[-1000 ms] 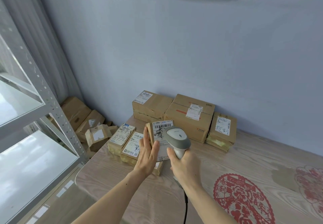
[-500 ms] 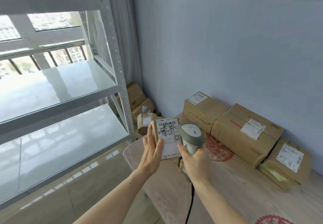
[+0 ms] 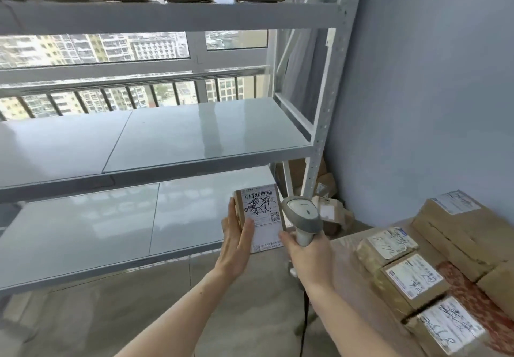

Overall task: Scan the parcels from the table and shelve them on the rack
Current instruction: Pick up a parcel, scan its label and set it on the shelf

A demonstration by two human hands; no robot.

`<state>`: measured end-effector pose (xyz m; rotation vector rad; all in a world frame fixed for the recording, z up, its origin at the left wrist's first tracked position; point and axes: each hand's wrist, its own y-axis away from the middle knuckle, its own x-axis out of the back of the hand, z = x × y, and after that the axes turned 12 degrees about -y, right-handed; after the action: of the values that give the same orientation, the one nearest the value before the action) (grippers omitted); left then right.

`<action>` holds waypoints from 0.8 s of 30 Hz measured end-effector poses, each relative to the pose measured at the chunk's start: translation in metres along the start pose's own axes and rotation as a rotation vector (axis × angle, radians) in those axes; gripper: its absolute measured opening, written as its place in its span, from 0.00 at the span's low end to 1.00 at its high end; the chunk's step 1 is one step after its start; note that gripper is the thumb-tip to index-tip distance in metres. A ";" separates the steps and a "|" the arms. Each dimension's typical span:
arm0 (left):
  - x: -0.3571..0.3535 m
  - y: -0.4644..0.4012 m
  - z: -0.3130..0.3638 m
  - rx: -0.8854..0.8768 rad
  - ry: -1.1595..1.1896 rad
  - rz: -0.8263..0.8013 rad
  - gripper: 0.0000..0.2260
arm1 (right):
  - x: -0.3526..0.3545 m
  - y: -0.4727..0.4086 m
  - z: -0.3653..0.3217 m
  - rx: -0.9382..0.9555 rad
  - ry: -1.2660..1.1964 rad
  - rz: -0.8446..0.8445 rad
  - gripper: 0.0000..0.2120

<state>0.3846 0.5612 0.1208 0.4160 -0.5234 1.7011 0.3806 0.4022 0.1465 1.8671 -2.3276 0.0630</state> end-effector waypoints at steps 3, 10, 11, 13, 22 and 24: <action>0.055 -0.017 -0.031 0.032 0.013 0.080 0.40 | -0.068 0.002 -0.009 0.007 -0.001 -0.067 0.19; 0.176 -0.028 -0.086 0.052 -0.017 0.264 0.46 | -0.200 0.015 -0.044 0.039 -0.027 -0.260 0.10; 0.189 -0.029 -0.094 0.059 -0.025 0.290 0.46 | -0.216 0.017 -0.048 0.050 -0.017 -0.292 0.09; 0.214 -0.031 -0.112 0.094 -0.017 0.341 0.44 | -0.249 0.020 -0.054 0.066 -0.001 -0.338 0.09; 0.310 -0.052 -0.177 0.309 0.034 0.537 0.27 | -0.377 0.023 -0.083 0.101 -0.015 -0.521 0.08; 0.332 -0.062 -0.187 0.321 0.046 0.584 0.30 | -0.405 0.018 -0.091 0.097 -0.016 -0.557 0.08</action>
<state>0.3853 0.9458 0.1520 0.4802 -0.3541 2.3688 0.4564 0.8098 0.1771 2.4937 -1.7560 0.0944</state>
